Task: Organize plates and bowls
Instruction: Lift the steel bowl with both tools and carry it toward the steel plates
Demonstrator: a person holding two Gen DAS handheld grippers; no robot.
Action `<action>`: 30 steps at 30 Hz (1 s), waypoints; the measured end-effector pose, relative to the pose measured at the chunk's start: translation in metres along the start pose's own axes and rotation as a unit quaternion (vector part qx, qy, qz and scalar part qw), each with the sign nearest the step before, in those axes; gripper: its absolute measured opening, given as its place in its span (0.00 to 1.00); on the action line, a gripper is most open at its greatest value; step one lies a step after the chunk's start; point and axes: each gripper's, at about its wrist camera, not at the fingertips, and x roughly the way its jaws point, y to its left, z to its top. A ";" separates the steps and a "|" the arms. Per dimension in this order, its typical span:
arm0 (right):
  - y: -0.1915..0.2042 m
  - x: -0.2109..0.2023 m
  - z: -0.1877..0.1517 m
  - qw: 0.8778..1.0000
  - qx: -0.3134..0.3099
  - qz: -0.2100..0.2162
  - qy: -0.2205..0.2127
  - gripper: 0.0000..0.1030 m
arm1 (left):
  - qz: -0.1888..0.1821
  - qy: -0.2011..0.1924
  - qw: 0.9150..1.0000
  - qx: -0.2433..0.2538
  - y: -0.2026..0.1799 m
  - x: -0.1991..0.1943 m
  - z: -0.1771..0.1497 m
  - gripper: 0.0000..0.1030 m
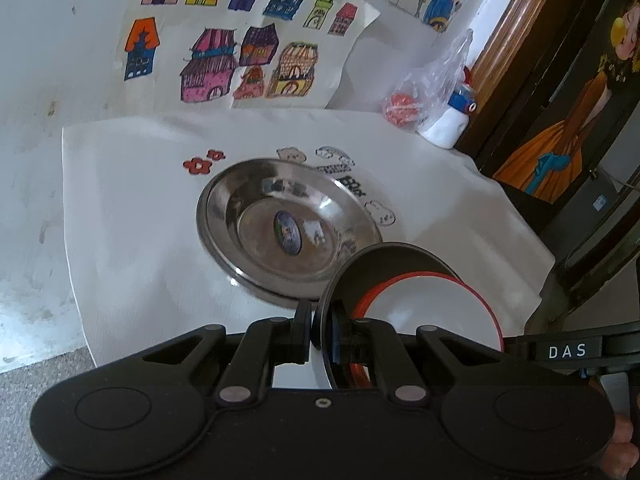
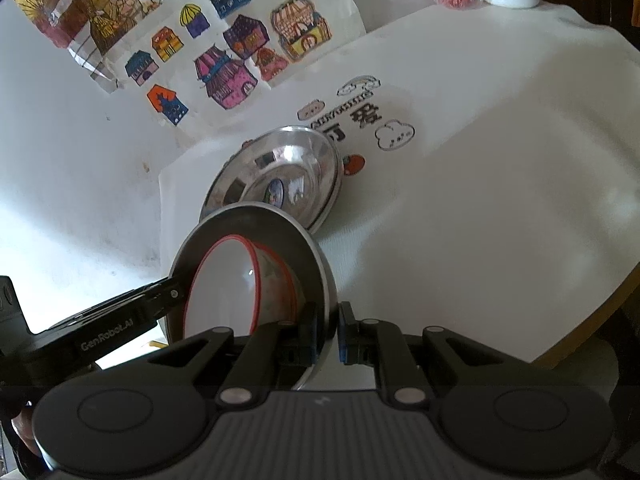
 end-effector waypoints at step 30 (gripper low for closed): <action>0.029 0.051 0.060 0.999 -0.027 0.016 -0.020 0.12 | 0.035 -0.040 0.998 -0.028 0.023 0.021 0.051 0.09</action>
